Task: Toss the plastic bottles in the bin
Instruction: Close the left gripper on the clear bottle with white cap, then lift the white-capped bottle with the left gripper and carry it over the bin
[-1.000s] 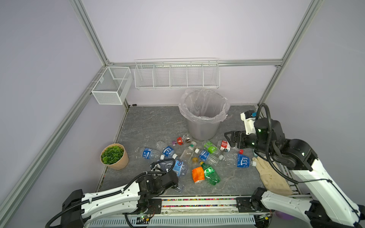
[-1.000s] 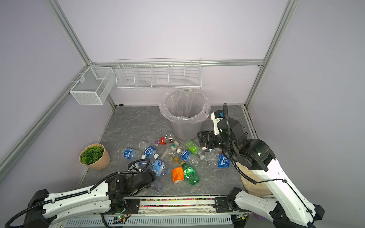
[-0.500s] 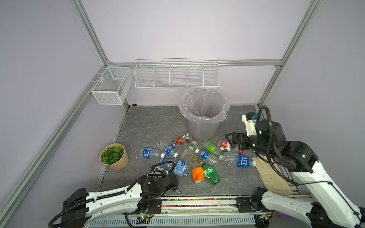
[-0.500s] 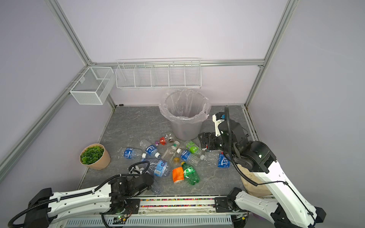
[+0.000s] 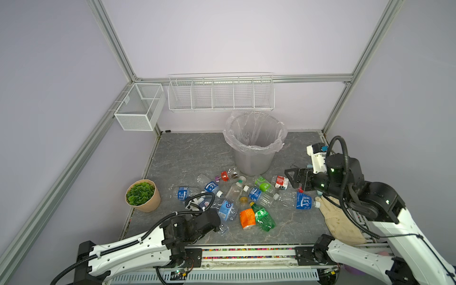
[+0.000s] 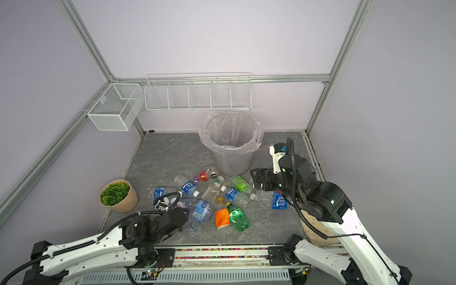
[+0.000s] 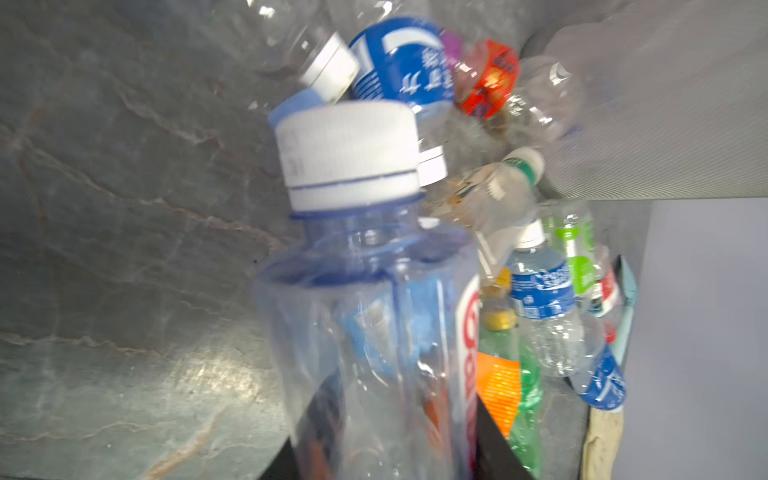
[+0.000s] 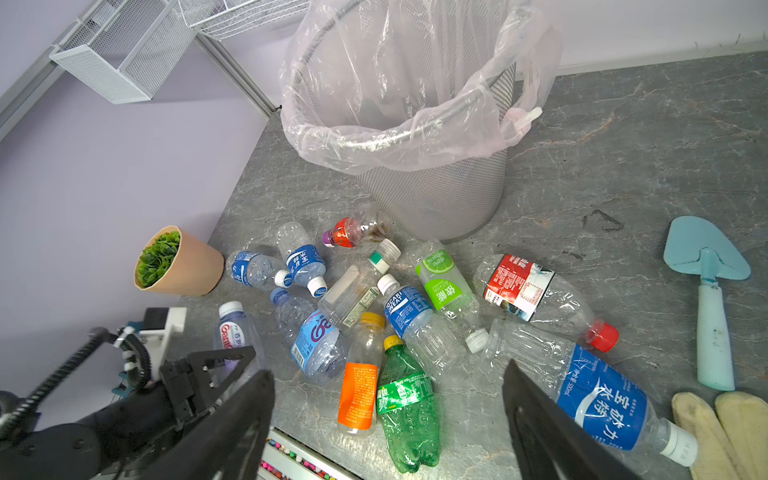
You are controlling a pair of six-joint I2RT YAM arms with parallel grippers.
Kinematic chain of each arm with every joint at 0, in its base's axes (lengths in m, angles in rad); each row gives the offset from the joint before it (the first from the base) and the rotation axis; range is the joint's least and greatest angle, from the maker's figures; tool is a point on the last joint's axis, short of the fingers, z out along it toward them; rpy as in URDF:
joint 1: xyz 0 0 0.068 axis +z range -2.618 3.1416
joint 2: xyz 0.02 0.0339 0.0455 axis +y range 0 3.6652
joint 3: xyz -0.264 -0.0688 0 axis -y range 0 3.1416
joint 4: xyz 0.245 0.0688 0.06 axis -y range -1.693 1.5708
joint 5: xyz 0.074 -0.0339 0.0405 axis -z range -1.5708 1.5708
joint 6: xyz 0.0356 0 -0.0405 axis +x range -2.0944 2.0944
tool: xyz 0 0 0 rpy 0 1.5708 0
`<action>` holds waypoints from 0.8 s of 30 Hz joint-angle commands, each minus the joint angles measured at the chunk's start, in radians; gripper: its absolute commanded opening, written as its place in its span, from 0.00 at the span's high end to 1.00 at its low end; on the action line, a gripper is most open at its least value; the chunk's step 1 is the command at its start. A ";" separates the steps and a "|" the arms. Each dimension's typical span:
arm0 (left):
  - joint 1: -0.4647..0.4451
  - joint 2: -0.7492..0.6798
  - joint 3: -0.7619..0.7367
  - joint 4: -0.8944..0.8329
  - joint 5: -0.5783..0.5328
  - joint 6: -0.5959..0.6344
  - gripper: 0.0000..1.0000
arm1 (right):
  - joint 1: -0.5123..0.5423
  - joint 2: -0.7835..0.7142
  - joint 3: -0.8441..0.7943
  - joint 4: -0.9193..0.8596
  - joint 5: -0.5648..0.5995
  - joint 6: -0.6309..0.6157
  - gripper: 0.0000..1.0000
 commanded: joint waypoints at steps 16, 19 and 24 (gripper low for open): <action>0.011 0.354 0.624 0.130 -0.393 0.667 0.70 | -0.004 -0.242 -0.389 0.012 -0.063 -0.016 0.12; 0.053 0.426 0.707 0.173 -0.365 0.759 0.71 | -0.004 -0.277 -0.415 0.001 -0.035 -0.047 0.12; 0.108 0.547 0.855 0.202 -0.317 0.852 0.72 | -0.004 -0.302 -0.405 -0.004 -0.063 -0.070 0.12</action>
